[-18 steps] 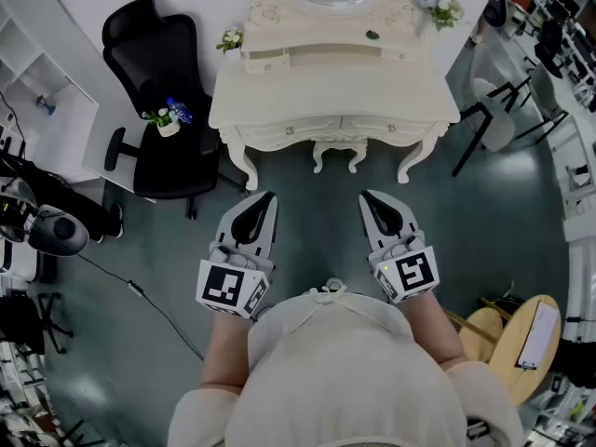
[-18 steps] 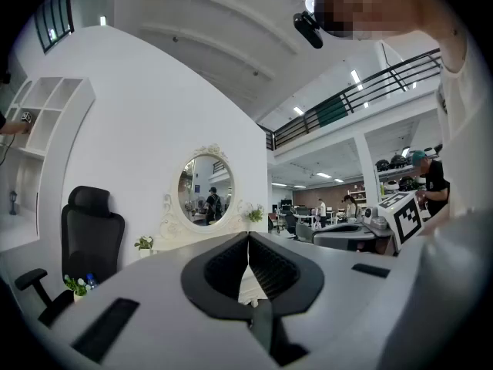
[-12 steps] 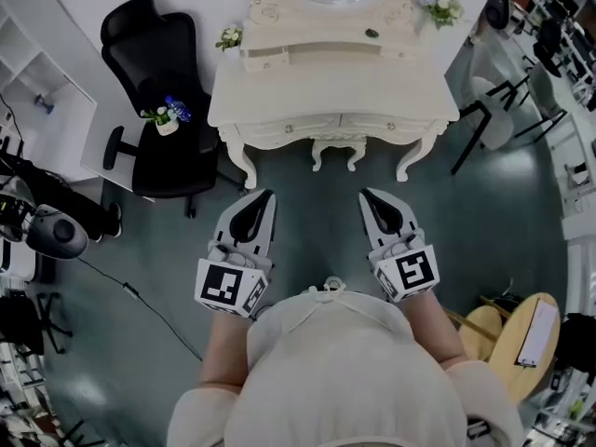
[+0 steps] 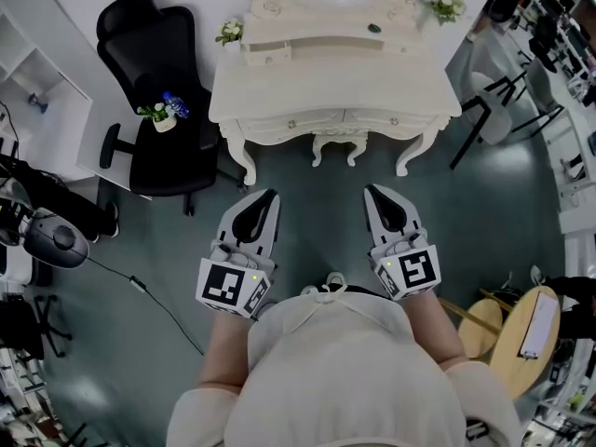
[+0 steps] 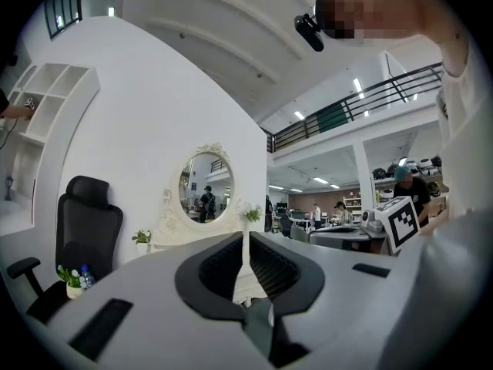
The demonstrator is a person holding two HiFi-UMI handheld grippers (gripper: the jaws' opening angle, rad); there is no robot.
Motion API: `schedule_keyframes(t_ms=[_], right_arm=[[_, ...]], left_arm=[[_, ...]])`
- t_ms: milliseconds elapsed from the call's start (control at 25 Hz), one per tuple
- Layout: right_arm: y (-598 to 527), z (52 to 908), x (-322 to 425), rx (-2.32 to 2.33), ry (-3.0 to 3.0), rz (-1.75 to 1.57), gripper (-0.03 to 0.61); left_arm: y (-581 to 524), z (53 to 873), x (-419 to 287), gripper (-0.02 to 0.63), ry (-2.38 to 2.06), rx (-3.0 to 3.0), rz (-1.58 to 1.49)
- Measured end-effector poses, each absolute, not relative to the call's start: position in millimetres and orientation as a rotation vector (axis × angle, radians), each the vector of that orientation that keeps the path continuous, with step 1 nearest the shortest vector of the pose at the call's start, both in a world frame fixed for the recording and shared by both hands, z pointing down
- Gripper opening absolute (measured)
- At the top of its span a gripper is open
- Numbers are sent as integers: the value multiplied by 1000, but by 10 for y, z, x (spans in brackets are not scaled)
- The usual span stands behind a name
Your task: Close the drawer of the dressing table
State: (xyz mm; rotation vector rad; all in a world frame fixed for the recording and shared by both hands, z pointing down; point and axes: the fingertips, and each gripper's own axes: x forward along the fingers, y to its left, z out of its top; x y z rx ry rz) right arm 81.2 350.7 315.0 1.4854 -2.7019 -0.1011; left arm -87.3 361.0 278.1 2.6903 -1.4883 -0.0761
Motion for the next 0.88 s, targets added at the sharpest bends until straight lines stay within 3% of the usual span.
schedule_keyframes(t_ms=[40,80,120,160,880], right_arm=[[3497,3170,789,1488,-2697,-100,6],[3485,3192,766,1490,-2693,-97,6],[3472,3213,744,1491,-2691,-93,6],[3457,3232,724,1490,-2691,-88,6],[1885,3278,905,1307,-2798,-105,6]], left_arm=[[3587,2801,-922,33,-1504,2669,-99],[3559,2820,-977,101,-1523,2647,-121],[3531,2842,-1028,233,-1540,2626,-136],[3504,2867,-1073,299,-1556,2606,-142],[2147,3074,-754,304,-1717,2540,38]])
